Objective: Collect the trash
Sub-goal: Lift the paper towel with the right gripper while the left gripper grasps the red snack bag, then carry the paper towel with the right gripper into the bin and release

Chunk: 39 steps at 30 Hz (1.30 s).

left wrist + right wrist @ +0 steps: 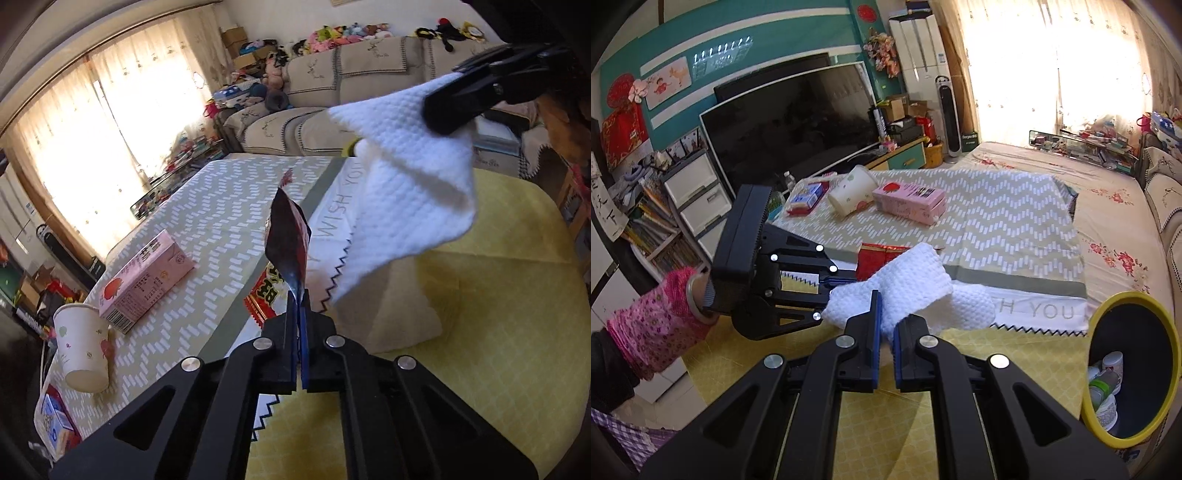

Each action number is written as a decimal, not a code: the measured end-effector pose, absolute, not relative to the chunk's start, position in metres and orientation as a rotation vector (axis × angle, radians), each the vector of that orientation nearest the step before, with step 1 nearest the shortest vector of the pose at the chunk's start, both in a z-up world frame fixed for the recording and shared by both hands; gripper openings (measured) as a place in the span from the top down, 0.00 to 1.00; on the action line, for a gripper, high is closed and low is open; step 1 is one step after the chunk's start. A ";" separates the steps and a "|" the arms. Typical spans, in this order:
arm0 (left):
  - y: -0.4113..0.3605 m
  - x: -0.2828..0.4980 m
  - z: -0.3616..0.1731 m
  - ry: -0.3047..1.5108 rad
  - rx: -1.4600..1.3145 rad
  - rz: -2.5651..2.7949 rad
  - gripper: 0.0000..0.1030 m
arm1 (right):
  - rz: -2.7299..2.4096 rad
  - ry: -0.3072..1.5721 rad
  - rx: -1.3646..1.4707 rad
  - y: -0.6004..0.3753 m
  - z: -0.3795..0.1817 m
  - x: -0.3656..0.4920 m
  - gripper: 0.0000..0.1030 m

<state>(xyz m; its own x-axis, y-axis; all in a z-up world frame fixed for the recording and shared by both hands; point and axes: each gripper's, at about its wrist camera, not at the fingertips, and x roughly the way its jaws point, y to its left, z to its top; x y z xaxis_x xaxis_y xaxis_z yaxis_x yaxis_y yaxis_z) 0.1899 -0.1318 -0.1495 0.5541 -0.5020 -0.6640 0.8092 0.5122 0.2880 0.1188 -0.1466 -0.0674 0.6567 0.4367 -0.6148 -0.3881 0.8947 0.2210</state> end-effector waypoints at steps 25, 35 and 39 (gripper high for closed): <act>-0.084 0.251 -0.107 0.444 0.050 -0.434 0.98 | -0.021 0.535 0.183 -0.285 -0.018 0.096 0.95; -0.087 0.237 -0.094 0.396 0.060 -0.448 0.98 | -0.261 0.676 0.258 -0.364 -0.071 0.134 0.92; -0.094 0.232 -0.092 0.388 0.082 -0.463 0.98 | -0.399 0.764 0.195 -0.375 -0.105 0.149 0.38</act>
<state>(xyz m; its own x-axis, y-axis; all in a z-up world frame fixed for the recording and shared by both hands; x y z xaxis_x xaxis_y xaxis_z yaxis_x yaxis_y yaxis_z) 0.2319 -0.0940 -0.0920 0.8228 -0.4198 -0.3831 0.4507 0.8926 -0.0100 0.1488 -0.3746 -0.1045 0.6522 -0.2794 -0.7047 0.4192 0.9075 0.0282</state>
